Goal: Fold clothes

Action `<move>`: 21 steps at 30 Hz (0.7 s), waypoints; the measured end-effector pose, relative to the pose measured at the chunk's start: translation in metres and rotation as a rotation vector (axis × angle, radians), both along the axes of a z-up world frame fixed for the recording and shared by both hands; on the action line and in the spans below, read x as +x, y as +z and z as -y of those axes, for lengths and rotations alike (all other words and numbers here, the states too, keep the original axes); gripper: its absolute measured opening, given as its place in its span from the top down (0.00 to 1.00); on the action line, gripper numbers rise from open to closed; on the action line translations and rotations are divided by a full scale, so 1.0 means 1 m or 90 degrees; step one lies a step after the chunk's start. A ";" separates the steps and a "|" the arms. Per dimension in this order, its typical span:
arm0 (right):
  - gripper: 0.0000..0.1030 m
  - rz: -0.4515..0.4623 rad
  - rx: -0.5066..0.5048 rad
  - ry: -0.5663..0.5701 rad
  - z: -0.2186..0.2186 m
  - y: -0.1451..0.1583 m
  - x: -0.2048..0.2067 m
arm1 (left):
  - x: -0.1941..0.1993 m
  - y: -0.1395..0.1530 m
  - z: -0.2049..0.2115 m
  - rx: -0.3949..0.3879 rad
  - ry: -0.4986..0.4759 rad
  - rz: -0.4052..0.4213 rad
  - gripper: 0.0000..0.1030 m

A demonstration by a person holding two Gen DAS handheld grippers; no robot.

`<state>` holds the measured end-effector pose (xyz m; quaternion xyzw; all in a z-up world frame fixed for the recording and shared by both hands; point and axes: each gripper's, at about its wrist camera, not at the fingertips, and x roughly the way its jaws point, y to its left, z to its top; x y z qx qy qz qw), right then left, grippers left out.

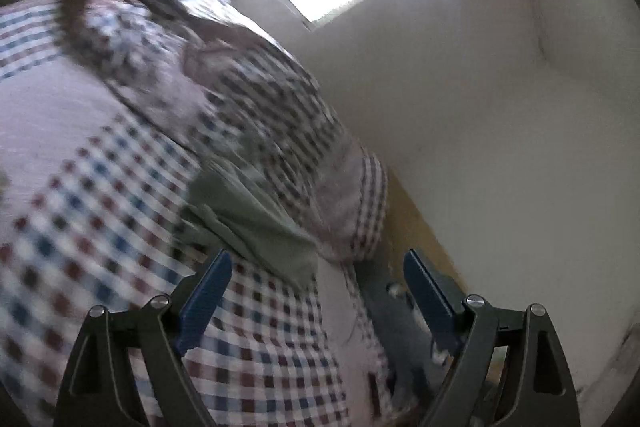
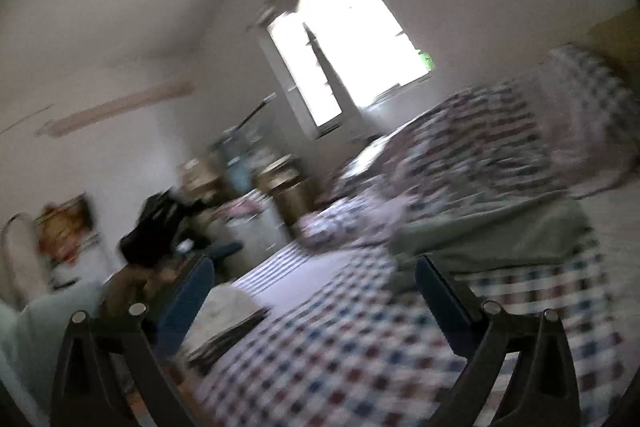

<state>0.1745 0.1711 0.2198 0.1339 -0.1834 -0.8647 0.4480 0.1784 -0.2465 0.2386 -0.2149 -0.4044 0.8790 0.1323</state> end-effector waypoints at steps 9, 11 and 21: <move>0.00 0.094 0.102 -0.187 -0.025 -0.023 -0.056 | -0.064 -0.050 -0.131 -0.159 -0.063 0.044 0.12; 0.00 0.100 0.139 -0.213 -0.022 -0.030 -0.071 | -0.072 -0.065 -0.147 -0.199 -0.056 0.058 0.12; 0.00 0.223 0.292 -0.241 0.016 -0.115 -0.172 | -0.115 -0.141 -0.180 -0.366 -0.002 0.129 0.12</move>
